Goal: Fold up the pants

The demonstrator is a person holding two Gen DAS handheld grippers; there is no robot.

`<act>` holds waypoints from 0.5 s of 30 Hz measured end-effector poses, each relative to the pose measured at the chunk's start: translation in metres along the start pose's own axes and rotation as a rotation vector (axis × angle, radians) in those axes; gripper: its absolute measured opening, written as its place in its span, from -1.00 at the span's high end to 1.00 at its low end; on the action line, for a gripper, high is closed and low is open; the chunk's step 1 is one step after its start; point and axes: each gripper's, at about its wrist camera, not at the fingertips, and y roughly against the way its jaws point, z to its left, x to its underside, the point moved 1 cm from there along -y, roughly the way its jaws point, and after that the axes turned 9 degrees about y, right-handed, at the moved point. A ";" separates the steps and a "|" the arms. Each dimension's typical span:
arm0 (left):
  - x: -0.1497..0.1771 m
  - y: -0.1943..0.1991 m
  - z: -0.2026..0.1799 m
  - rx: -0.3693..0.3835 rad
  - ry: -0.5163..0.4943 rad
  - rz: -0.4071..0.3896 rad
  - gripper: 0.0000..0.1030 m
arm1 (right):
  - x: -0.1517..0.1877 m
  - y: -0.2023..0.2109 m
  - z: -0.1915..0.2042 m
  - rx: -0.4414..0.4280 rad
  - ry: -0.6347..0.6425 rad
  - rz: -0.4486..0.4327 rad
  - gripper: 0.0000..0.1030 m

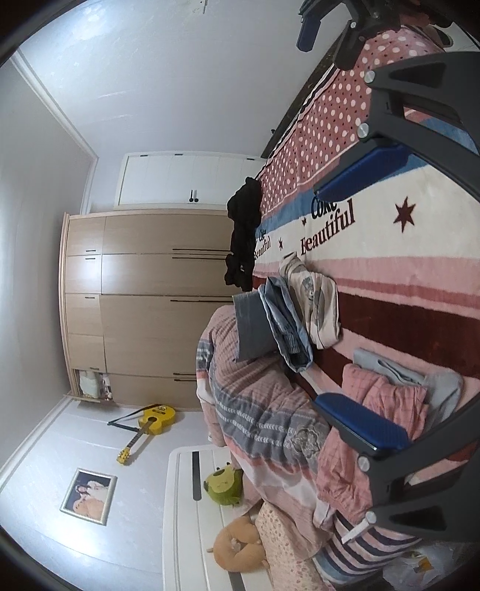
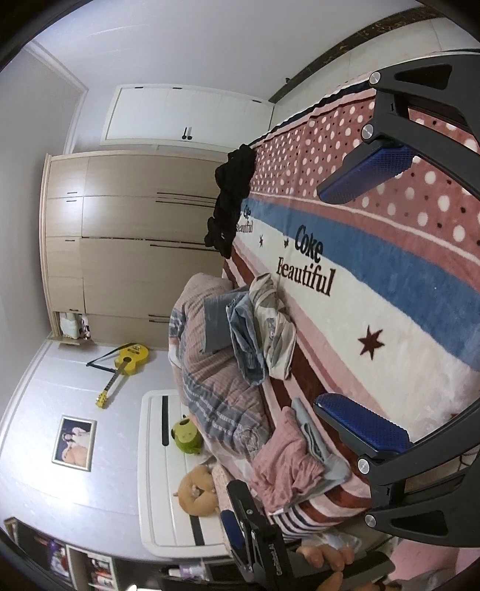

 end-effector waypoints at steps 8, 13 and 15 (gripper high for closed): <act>-0.001 0.002 0.018 -0.011 0.027 -0.009 -0.98 | -0.007 -0.003 0.010 -0.006 0.029 -0.002 -0.99; 0.000 0.002 0.023 -0.008 0.036 -0.006 -0.98 | -0.008 -0.003 0.011 -0.001 0.033 -0.001 -0.99; 0.000 0.002 0.022 -0.011 0.033 -0.008 -0.98 | -0.008 -0.003 0.010 -0.001 0.033 0.000 -0.99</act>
